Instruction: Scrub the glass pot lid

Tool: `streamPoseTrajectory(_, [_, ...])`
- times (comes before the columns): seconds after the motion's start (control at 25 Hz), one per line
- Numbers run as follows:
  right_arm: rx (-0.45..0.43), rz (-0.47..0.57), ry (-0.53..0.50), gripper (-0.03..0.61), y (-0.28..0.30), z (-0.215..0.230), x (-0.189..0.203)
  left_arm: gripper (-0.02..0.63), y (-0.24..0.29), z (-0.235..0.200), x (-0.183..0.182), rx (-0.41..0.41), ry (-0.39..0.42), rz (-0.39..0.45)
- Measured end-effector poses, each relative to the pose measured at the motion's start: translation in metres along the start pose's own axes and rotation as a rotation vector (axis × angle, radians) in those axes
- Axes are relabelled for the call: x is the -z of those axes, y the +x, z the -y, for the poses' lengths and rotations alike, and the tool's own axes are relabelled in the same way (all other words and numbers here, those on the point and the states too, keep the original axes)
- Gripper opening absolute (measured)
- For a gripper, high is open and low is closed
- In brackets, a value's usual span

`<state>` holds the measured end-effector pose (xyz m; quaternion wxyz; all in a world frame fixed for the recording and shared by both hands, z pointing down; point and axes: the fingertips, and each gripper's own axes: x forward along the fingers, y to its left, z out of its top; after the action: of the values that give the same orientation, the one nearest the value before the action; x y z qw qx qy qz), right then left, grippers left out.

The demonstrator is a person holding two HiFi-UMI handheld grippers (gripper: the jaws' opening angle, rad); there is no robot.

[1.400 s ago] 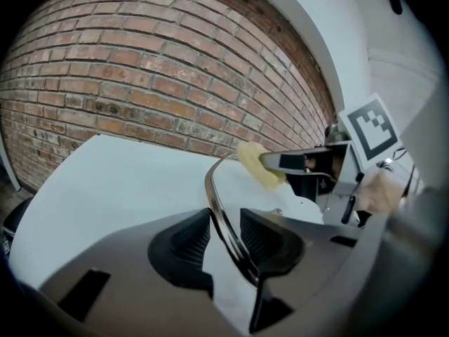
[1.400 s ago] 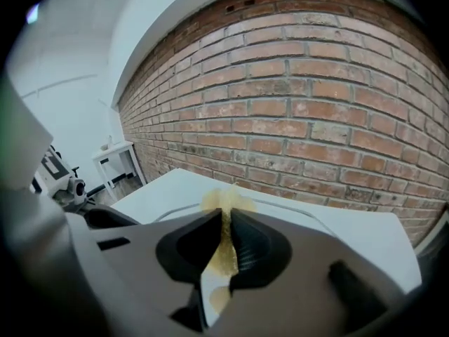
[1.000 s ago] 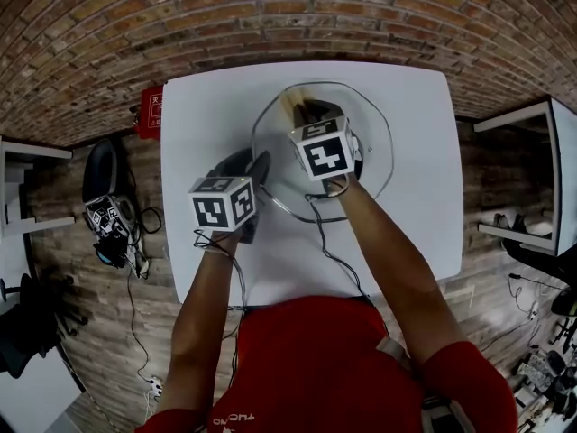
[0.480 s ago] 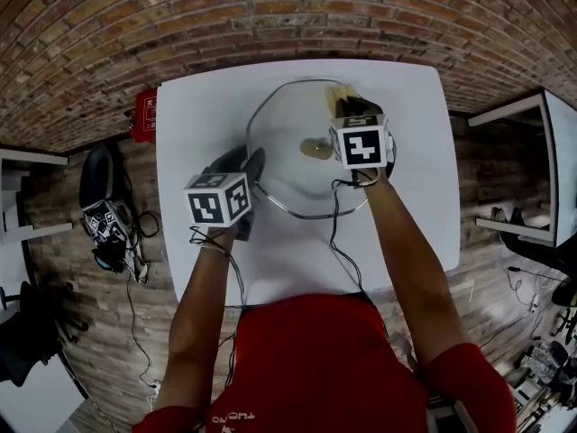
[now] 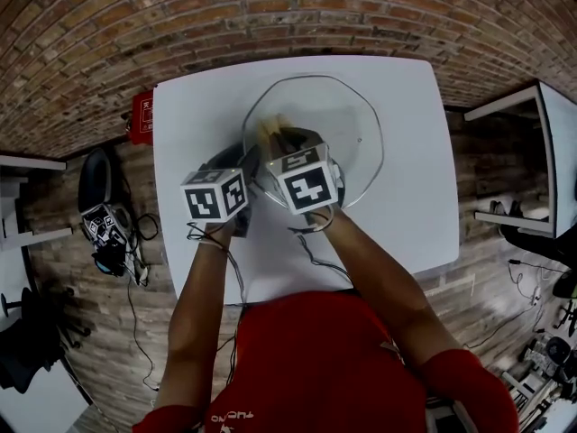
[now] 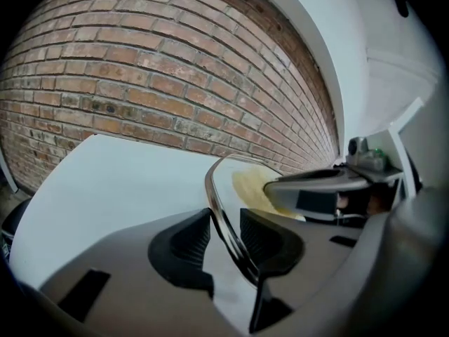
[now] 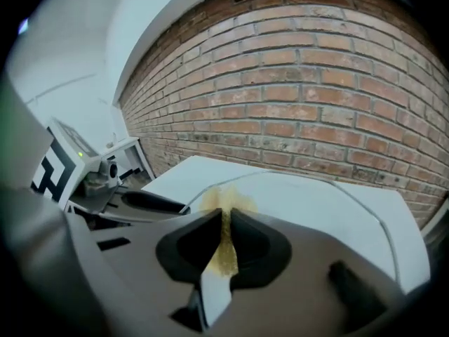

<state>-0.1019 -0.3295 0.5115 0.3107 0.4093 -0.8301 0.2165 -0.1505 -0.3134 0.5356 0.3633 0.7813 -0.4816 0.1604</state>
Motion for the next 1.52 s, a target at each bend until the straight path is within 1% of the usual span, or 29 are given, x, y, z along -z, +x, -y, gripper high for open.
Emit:
streamPoseTrajectory(0.12, [0.0,-0.036,-0.029,0.052,0.008,-0.005,0.011,0.141,0.0,0.0,-0.001,0.002,0.003,0.002])
streamPoseTrajectory(0.24, [0.038,-0.054,-0.06,0.052,0.006,0.008,0.015,0.14,0.0,0.0,-0.001,0.003,0.003,0.003])
streamPoseTrajectory(0.36, [0.1,-0.082,-0.067,0.052,-0.001,0.036,0.023,0.14,0.0,-0.001,-0.001,0.002,0.004,0.003])
streamPoseTrajectory(0.44, [0.144,-0.098,-0.04,0.052,-0.009,0.061,0.033,0.141,0.0,-0.001,0.0,0.002,0.006,0.003])
streamPoseTrajectory(0.64, [0.29,-0.127,0.006,0.052,-0.046,0.126,0.051,0.141,0.0,0.0,0.0,0.005,0.011,0.001])
streamPoseTrajectory(0.72, [0.329,-0.13,0.022,0.052,-0.058,0.143,0.057,0.141,-0.001,-0.001,0.0,0.005,0.014,0.001])
streamPoseTrajectory(0.8, [0.345,-0.125,0.034,0.052,-0.066,0.152,0.06,0.141,-0.001,-0.001,-0.001,0.003,0.017,0.0])
streamPoseTrajectory(0.88, [0.333,-0.119,0.036,0.052,-0.069,0.146,0.061,0.141,-0.001,-0.001,-0.001,0.001,0.019,-0.001])
streamPoseTrajectory(0.96, [0.287,-0.107,0.036,0.052,-0.071,0.125,0.059,0.141,-0.001,0.0,0.0,-0.001,0.02,-0.002])
streamPoseTrajectory(1.12, [0.113,-0.075,0.013,0.052,-0.071,0.045,0.054,0.141,-0.001,0.002,0.0,-0.005,0.021,0.0])
streamPoseTrajectory(1.24, [0.002,-0.083,-0.002,0.052,-0.068,-0.009,0.061,0.141,-0.001,0.002,0.001,-0.006,0.023,0.002])
streamPoseTrajectory(1.36, [-0.038,-0.106,-0.025,0.052,-0.063,-0.034,0.071,0.141,-0.002,0.002,0.001,-0.007,0.028,0.002])
streamPoseTrajectory(1.52, [-0.028,-0.126,-0.035,0.052,-0.058,-0.031,0.081,0.141,-0.003,0.001,0.002,-0.007,0.031,0.0])
